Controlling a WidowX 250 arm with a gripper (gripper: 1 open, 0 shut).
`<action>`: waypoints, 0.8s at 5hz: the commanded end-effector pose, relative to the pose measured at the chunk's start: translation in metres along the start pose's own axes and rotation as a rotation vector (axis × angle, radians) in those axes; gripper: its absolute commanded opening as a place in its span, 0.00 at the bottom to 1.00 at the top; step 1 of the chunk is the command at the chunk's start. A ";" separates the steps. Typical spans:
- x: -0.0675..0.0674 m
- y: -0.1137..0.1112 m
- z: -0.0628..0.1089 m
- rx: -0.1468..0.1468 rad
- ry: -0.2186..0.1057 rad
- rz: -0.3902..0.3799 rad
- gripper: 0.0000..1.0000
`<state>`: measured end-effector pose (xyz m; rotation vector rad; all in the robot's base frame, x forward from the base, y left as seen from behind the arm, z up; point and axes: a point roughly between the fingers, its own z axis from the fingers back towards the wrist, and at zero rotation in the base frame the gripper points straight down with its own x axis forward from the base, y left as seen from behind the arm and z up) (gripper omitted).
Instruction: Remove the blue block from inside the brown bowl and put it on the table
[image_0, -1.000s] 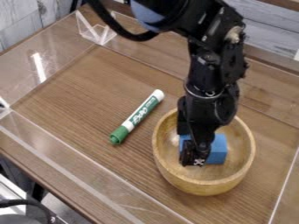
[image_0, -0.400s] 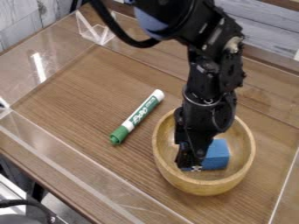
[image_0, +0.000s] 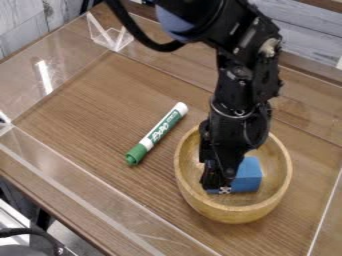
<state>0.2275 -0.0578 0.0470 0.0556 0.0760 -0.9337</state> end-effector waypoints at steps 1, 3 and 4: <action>0.010 0.008 0.012 0.037 -0.035 -0.005 0.00; 0.010 0.009 0.013 0.039 -0.027 0.001 0.00; 0.010 0.010 0.013 0.039 -0.024 0.005 0.00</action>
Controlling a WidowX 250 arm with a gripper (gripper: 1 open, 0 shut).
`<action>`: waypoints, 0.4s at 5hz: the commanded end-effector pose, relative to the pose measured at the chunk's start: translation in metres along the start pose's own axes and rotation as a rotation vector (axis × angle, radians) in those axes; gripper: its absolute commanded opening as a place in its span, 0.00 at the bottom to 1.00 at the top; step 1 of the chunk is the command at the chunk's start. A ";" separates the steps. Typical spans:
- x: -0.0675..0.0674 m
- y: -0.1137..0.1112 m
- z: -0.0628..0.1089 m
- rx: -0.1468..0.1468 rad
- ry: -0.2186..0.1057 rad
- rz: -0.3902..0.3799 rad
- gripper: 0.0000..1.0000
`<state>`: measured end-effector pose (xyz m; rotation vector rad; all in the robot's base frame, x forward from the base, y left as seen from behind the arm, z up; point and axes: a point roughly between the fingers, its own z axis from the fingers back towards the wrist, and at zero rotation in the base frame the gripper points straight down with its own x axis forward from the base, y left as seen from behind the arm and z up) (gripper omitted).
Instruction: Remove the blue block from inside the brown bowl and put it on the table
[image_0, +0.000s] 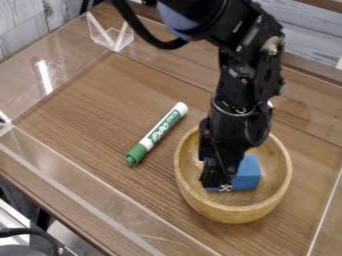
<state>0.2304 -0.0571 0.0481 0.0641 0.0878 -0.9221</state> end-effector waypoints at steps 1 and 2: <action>0.009 0.008 0.012 0.038 -0.035 -0.002 0.00; 0.009 0.008 0.013 0.041 -0.033 0.000 0.00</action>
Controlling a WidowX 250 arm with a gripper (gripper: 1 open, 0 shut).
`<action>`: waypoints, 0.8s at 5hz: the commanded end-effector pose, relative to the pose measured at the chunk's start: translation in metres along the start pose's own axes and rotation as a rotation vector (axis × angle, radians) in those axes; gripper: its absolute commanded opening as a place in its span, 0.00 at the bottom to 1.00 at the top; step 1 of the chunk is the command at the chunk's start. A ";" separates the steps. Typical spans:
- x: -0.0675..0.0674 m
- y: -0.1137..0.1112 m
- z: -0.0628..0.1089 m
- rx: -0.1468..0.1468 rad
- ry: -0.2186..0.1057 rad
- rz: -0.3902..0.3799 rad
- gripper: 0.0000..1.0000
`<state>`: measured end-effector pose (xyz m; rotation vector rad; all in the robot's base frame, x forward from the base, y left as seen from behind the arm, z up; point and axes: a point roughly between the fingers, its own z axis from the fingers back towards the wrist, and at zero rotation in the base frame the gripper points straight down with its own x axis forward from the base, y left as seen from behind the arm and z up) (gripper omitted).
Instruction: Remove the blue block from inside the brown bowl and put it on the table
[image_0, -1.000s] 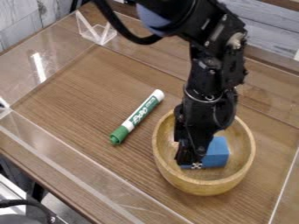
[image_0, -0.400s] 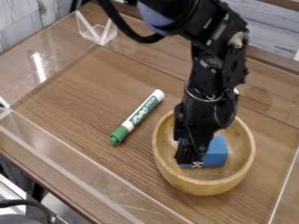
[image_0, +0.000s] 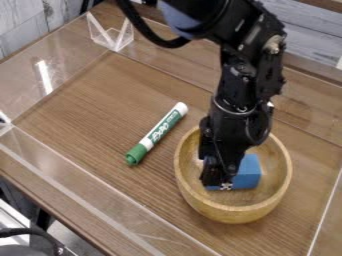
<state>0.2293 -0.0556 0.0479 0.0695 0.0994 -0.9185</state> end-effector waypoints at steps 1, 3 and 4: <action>0.009 0.009 0.016 0.044 -0.042 -0.001 0.00; 0.008 0.010 0.019 0.049 -0.038 0.002 0.00; 0.008 0.010 0.020 0.052 -0.036 0.005 0.00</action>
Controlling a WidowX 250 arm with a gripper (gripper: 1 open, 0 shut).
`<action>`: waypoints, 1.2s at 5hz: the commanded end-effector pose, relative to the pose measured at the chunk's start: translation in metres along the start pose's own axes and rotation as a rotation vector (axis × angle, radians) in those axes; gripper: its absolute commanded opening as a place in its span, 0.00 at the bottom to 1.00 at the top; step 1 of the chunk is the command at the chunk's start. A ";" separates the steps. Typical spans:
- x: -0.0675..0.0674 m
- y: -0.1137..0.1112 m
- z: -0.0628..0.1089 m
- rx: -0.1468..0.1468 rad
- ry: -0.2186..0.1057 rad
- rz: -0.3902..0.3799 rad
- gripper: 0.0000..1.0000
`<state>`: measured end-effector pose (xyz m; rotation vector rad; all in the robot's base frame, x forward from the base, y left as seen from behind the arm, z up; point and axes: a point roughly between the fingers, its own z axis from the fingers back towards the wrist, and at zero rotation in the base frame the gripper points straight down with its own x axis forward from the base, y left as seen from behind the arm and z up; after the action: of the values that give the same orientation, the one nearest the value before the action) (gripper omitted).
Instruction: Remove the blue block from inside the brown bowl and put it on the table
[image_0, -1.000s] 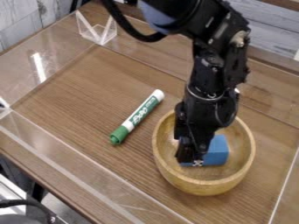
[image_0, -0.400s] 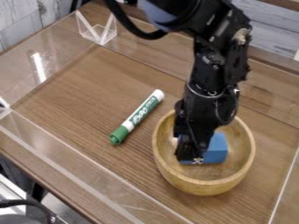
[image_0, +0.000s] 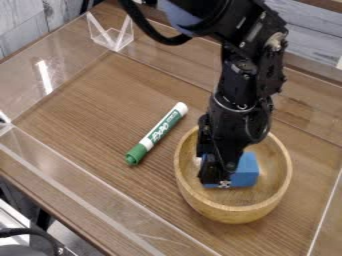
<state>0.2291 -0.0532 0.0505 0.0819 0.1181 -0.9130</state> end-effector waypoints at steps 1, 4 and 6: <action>0.009 0.009 0.018 0.051 -0.058 0.003 0.00; 0.007 0.011 0.021 0.058 -0.056 0.011 0.00; 0.006 0.011 0.023 0.063 -0.056 0.016 0.00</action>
<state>0.2279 -0.0501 0.0538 0.0958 0.1257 -0.9061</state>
